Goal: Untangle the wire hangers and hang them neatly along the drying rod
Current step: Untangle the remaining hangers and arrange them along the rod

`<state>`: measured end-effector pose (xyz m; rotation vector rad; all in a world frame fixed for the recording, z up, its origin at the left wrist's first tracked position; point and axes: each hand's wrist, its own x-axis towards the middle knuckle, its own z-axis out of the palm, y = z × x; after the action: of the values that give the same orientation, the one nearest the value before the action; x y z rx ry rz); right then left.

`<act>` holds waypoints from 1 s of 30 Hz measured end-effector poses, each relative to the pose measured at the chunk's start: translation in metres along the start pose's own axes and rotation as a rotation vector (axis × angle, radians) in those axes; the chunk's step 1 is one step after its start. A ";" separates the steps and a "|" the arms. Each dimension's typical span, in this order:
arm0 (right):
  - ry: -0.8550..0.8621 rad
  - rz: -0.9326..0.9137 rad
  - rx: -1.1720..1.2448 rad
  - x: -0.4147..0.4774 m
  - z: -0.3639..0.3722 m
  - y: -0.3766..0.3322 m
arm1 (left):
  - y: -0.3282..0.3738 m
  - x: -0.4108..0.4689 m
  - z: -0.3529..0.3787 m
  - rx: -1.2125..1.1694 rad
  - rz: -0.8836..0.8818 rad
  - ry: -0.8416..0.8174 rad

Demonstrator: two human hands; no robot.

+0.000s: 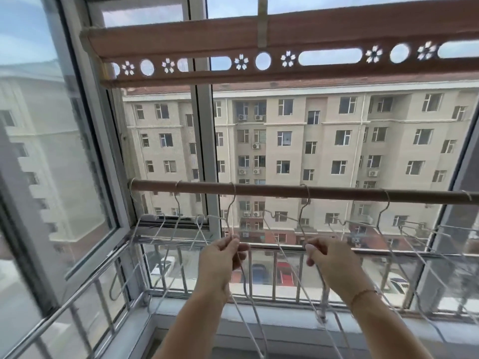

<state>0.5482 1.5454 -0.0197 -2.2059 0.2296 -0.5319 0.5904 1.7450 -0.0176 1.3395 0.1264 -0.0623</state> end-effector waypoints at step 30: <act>0.467 0.115 -0.283 -0.030 -0.101 0.048 | -0.010 -0.061 0.050 0.431 0.636 0.059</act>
<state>0.4767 1.4550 -0.0096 -2.2895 0.7107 -0.9969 0.5320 1.6922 -0.0080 1.7570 -0.2823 0.5128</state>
